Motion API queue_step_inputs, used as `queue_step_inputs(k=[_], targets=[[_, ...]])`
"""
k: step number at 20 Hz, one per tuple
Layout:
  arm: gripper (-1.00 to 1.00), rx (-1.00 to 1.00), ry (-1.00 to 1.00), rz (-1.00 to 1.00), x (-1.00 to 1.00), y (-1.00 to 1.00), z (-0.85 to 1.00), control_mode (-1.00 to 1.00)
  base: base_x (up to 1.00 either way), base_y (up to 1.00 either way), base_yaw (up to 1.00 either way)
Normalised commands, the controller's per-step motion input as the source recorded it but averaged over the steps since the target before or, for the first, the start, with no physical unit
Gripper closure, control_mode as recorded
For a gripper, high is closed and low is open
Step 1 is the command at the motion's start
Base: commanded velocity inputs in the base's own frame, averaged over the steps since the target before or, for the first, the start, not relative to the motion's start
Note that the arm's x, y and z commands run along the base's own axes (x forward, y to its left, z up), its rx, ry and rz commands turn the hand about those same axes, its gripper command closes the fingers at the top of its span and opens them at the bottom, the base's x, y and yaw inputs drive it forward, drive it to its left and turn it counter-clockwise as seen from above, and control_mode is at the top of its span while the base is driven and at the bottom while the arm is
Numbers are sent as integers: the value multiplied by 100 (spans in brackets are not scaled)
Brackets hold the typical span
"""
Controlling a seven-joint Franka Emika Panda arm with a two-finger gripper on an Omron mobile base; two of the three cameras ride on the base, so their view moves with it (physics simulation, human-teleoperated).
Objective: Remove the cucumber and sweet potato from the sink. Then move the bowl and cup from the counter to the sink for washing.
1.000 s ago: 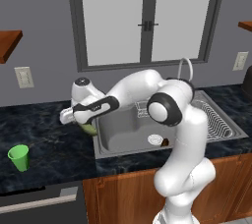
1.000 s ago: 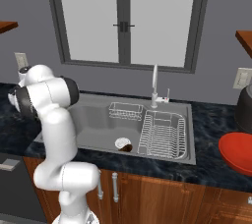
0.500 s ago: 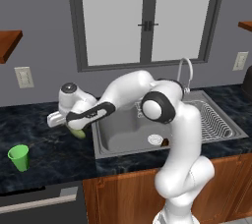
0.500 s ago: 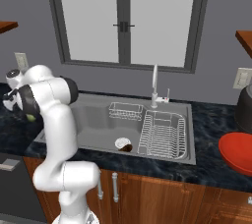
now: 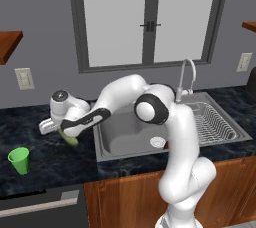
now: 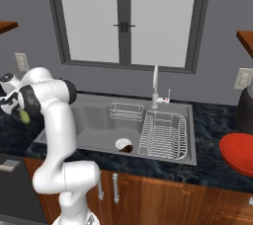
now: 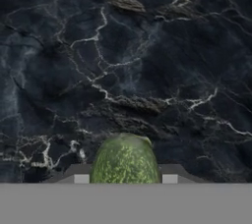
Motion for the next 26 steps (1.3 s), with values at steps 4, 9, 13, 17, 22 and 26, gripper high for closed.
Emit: queue_step_inputs(k=[4,9,13,17,22,26], targets=[[100,0,0,0,16,21,-22,-100,0,0,0],[100,1,0,0,17,14,-23,-100,0,0,0],[100,2,0,0,16,10,-23,-100,0,0,0],[100,2,1,0,16,3,-20,-100,0,0,0],[100,1,4,0,11,0,-15,-100,0,0,0],[-100,0,9,0,5,0,-6,-100,0,0,0]])
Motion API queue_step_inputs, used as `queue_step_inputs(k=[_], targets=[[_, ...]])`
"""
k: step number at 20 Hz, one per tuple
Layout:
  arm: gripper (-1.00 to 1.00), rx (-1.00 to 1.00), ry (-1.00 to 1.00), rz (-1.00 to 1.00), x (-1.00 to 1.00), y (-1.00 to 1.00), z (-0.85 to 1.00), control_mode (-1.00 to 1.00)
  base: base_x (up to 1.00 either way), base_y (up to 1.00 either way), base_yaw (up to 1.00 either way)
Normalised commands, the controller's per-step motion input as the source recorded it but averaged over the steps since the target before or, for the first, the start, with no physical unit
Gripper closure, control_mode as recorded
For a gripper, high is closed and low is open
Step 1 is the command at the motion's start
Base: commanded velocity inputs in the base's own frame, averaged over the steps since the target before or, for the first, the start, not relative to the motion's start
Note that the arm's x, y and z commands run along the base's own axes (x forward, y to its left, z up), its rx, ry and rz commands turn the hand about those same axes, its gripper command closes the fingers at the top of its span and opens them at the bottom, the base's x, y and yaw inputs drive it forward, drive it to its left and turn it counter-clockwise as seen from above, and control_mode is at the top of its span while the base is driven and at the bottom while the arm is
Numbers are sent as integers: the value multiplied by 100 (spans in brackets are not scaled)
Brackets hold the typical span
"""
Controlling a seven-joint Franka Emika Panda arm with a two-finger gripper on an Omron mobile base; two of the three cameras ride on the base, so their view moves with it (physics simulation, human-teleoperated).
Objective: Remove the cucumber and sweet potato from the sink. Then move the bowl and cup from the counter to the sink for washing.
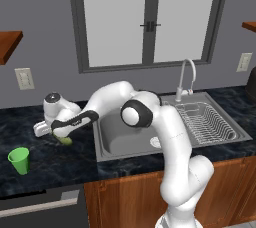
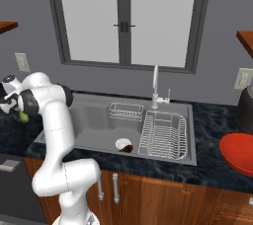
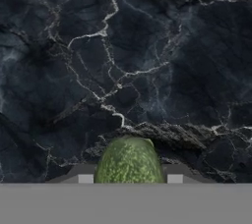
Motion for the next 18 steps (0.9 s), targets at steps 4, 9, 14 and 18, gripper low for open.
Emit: queue_step_inputs(k=[4,9,14,18], targets=[[-100,0,5,0,0,-3,1,-100,0,0,0],[-100,0,7,0,0,-2,13,-100,0,0,0],[-100,0,7,0,0,-8,24,-100,0,0,0],[-100,0,3,0,-1,-14,30,-100,0,0,0]])
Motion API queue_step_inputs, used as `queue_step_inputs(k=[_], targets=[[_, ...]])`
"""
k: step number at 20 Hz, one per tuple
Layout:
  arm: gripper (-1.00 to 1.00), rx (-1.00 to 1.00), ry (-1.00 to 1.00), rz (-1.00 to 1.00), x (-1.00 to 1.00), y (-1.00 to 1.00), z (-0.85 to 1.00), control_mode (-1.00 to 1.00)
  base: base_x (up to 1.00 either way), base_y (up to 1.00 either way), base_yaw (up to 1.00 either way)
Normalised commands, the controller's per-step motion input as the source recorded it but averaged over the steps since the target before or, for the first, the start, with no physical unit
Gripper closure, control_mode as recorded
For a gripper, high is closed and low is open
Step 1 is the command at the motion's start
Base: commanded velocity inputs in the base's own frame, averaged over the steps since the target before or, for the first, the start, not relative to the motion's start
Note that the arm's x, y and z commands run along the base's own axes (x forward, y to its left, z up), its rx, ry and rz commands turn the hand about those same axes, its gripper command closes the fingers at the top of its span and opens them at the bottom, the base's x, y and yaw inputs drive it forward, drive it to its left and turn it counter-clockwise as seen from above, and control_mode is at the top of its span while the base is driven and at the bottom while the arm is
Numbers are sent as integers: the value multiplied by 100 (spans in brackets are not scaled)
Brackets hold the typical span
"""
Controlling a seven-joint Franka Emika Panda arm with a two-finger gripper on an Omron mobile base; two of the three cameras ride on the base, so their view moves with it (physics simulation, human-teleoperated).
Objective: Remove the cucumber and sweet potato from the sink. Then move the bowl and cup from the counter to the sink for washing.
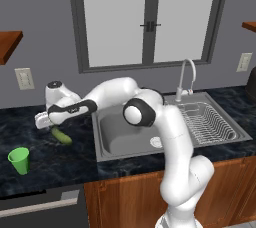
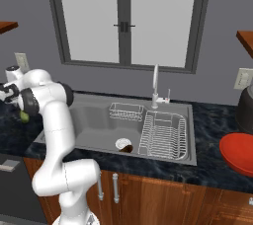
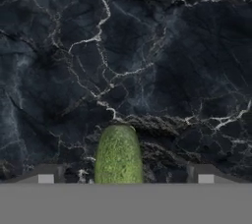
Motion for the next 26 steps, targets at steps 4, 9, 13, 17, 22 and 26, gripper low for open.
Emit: queue_step_inputs(k=[4,9,13,17,22,26], targets=[[-100,0,0,0,-4,-20,30,-100,0,0,0],[-100,0,0,0,-13,-26,25,-100,0,0,0],[-100,0,0,0,-16,-31,22,-100,0,0,0],[-100,0,0,0,-17,-35,21,-100,0,0,0],[-100,0,-2,0,-24,-36,16,-100,0,0,0],[-100,0,-5,0,-26,-37,15,-100,0,0,0]])
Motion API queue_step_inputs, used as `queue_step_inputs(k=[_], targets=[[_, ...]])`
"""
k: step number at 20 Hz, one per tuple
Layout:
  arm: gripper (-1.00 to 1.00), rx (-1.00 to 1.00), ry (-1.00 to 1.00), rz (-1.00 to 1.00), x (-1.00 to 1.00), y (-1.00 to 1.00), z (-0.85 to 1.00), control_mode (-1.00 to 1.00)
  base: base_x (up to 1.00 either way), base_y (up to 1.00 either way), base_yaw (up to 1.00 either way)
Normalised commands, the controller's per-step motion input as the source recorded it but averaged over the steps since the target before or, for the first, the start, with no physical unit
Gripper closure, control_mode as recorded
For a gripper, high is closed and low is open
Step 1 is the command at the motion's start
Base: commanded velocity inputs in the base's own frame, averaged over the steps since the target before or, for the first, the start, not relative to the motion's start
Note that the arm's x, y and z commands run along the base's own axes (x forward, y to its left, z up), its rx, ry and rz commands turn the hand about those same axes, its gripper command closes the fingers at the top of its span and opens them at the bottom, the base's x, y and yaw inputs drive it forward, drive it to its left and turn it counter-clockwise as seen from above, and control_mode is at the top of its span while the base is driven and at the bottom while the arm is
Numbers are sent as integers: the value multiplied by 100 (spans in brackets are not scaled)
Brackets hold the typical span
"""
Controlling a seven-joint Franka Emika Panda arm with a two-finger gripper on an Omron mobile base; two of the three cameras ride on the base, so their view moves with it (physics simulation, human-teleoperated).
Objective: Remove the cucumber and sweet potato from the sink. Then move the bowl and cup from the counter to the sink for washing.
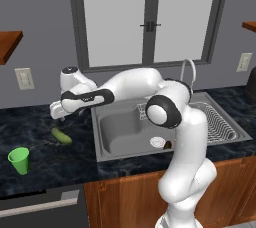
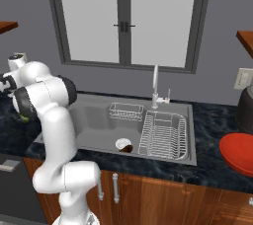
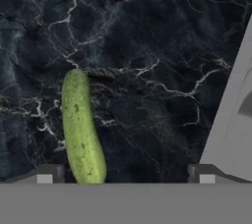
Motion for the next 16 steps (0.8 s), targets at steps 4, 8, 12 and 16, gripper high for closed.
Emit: queue_step_inputs(k=[4,8,12,16], targets=[[-100,0,-4,0,-26,-40,12,-100,0,0,0],[-100,0,-1,0,-20,-42,11,-100,0,0,0],[-100,2,0,0,-14,-43,12,-100,0,0,0],[-100,3,0,0,-10,-45,14,-100,0,0,0]])
